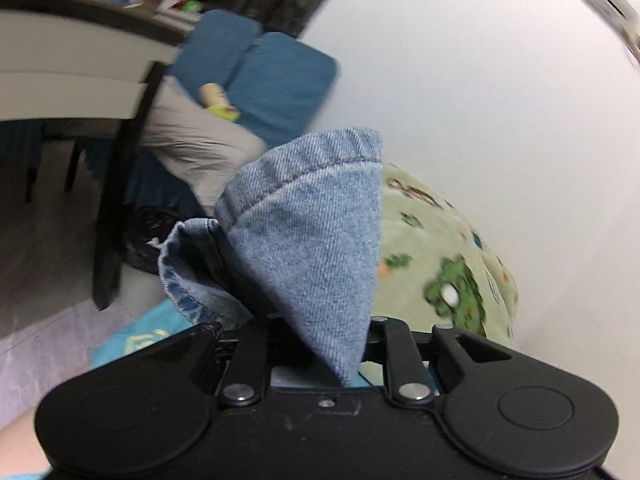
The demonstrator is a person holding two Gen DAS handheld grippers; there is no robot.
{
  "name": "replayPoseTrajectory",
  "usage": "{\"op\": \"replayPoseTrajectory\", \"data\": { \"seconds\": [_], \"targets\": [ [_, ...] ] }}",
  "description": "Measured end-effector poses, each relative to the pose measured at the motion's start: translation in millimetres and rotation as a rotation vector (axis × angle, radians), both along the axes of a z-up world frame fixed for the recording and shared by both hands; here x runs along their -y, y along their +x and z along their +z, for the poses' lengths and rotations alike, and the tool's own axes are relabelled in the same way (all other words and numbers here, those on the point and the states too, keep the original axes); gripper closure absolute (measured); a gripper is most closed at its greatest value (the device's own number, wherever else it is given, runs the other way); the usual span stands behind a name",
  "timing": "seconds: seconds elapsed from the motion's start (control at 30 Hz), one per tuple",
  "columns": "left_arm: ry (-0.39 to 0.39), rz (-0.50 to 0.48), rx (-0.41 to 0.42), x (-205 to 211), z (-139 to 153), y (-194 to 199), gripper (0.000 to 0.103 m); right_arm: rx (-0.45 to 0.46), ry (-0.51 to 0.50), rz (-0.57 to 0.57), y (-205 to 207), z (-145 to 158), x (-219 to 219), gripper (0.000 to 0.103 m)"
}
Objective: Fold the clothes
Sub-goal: 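Lift the jeans cuff with the left gripper and carry it over the jeans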
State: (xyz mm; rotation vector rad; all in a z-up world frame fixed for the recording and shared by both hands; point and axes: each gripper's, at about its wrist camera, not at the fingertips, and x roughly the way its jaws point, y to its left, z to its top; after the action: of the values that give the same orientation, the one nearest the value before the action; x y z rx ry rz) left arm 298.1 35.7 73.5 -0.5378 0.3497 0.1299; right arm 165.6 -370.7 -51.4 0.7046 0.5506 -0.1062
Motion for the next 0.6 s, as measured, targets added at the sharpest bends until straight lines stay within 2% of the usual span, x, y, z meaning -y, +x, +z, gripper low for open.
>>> {"op": "replayPoseTrajectory", "data": {
  "seconds": [0.2,0.37,0.5,0.6],
  "targets": [
    [0.090,-0.089,-0.003,85,-37,13,0.087,0.005,0.057,-0.076,-4,-6,31,0.045],
    [0.162,-0.169,-0.086,142,-92,22,0.087,0.007,0.064,-0.091,-5,-9,41,0.045],
    [0.247,-0.202,-0.165,170,-138,21,0.086,-0.006,0.046,-0.114,-3,-15,44,0.045],
    [0.305,-0.228,-0.199,183,-156,17,0.084,-0.034,0.057,-0.103,4,-25,48,0.045]
  ]
}}
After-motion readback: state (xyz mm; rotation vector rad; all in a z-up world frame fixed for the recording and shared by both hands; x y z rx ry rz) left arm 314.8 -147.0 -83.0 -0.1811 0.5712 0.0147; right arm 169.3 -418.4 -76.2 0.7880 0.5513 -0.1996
